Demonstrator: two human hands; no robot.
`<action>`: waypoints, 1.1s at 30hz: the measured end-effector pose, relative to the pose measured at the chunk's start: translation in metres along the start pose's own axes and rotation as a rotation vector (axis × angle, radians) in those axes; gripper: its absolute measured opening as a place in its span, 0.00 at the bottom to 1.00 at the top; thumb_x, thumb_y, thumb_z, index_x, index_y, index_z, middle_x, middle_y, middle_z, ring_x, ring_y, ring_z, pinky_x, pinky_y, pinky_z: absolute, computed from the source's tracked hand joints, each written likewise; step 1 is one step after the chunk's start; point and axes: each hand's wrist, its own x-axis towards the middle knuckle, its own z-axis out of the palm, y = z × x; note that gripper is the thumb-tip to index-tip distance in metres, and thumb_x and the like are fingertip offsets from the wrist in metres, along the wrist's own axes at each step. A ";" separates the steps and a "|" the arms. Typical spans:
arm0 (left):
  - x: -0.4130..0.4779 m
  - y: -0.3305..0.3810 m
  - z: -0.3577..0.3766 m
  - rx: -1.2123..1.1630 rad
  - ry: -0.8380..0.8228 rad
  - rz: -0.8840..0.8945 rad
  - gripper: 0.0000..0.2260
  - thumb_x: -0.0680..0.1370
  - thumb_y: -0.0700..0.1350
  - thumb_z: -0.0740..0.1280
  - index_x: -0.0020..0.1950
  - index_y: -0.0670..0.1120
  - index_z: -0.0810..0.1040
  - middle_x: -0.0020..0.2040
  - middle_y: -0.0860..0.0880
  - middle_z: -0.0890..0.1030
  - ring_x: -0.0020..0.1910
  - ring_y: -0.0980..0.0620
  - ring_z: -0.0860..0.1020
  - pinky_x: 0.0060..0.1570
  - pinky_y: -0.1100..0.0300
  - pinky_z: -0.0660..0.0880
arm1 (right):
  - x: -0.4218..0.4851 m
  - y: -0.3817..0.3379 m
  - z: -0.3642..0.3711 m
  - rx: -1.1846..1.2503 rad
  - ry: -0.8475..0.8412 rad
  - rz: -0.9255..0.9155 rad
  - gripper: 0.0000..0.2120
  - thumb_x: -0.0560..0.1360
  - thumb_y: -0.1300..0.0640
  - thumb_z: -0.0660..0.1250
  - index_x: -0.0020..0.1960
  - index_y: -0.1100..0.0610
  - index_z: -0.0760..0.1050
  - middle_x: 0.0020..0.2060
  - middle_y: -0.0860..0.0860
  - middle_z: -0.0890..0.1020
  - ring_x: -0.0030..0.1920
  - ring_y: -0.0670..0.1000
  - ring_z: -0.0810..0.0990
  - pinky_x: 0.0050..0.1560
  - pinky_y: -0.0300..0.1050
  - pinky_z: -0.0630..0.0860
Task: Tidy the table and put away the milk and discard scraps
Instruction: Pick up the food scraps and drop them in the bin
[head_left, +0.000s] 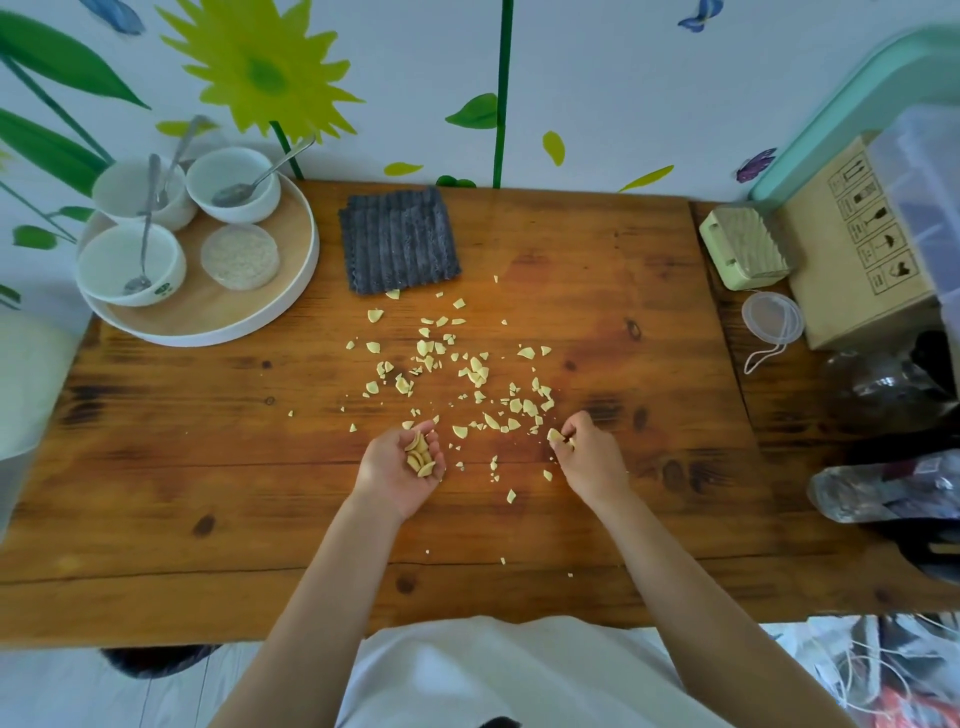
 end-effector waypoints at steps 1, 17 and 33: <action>0.000 -0.001 -0.002 0.004 0.001 -0.001 0.13 0.80 0.38 0.52 0.47 0.39 0.76 0.38 0.46 0.73 0.36 0.53 0.71 0.37 0.62 0.70 | 0.000 -0.002 0.000 -0.034 -0.004 -0.006 0.09 0.79 0.52 0.60 0.53 0.58 0.70 0.38 0.50 0.76 0.38 0.50 0.76 0.36 0.42 0.72; 0.006 0.009 -0.005 -0.044 0.006 -0.012 0.13 0.80 0.38 0.51 0.46 0.39 0.75 0.38 0.46 0.73 0.36 0.53 0.71 0.37 0.61 0.70 | 0.008 -0.010 0.003 0.072 -0.029 -0.035 0.09 0.79 0.59 0.57 0.56 0.61 0.70 0.34 0.50 0.76 0.32 0.48 0.75 0.31 0.38 0.68; 0.027 0.024 0.000 -0.051 0.042 -0.047 0.12 0.80 0.38 0.52 0.48 0.39 0.75 0.38 0.46 0.73 0.35 0.54 0.71 0.38 0.62 0.70 | 0.056 -0.051 -0.034 0.979 -0.227 0.175 0.12 0.80 0.56 0.58 0.39 0.59 0.69 0.25 0.48 0.71 0.21 0.42 0.64 0.21 0.32 0.60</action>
